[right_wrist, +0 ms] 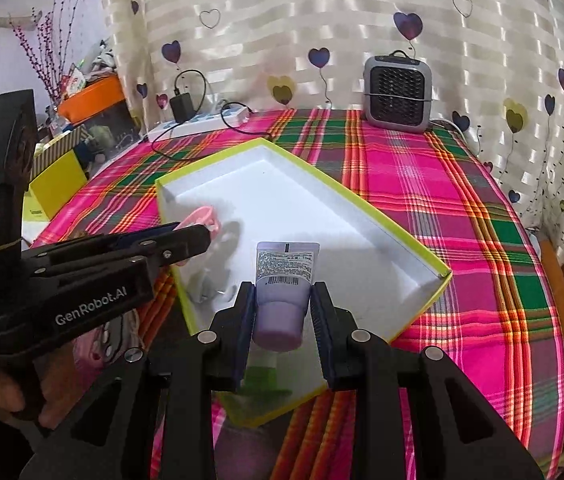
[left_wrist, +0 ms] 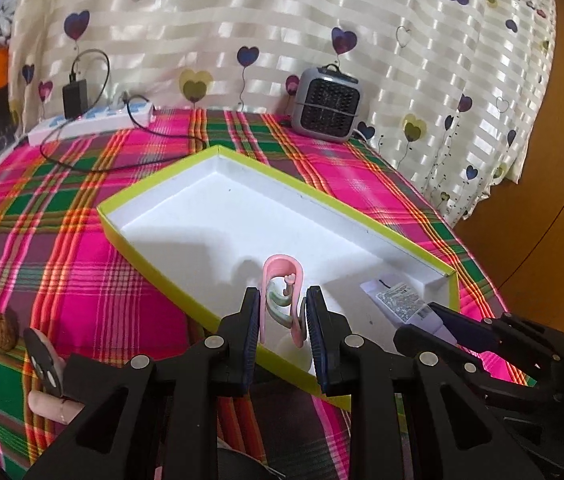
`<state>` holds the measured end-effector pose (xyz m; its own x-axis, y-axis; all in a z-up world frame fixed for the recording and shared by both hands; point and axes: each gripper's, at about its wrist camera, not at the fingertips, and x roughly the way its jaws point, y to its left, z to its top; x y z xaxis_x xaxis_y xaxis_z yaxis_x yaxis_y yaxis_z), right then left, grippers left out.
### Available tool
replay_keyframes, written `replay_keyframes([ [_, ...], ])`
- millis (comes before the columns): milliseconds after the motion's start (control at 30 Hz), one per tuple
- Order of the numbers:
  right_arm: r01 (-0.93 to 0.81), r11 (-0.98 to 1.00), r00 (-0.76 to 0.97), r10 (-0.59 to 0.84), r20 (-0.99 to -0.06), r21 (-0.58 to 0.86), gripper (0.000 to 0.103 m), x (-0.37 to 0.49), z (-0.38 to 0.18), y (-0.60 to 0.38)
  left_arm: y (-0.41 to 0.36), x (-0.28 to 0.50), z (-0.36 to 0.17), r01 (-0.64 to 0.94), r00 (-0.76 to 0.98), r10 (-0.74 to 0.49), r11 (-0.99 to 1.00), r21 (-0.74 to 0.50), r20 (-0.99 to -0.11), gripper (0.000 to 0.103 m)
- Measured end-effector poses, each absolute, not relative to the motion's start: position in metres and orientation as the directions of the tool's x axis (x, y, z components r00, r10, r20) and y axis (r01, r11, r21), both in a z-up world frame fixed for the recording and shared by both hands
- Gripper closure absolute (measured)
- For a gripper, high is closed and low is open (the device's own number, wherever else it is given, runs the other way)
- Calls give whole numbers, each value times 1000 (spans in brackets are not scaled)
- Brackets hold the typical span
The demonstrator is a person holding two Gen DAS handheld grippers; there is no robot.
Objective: Organize objects
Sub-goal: 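Carry clip and tube into the yellow tray and open both tools, then grasp the pink oval case with left tool while right tool grasps the black dotted disc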
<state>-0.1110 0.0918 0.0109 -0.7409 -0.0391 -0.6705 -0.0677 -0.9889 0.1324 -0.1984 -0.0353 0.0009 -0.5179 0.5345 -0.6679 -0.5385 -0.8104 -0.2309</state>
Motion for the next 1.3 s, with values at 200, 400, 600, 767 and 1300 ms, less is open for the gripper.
replay_keyframes([
  [200, -88, -987, -724, -32, -689, 138, 74, -119, 2, 95, -32, -202, -2, -548, -499, 543, -802, -239, -675, 81],
  [400, -83, -986, -723, -40, -689, 144, 73, -121, 1, 94, -30, -202, -4, -552, -499, 543, -800, -236, -675, 81],
  [600, -63, -979, -763, -77, -642, 193, 67, -119, 7, 96, -42, -203, 6, -523, -535, 567, -804, -282, -626, 81],
  [767, -83, -976, -807, -52, -588, 200, 56, -107, 17, 99, -65, -202, 23, -480, -589, 586, -807, -343, -556, 81],
  [1300, 129, -975, -813, -208, -544, 180, 56, -75, 38, 38, -169, -165, 46, -318, -748, 516, -831, -456, -419, 71],
])
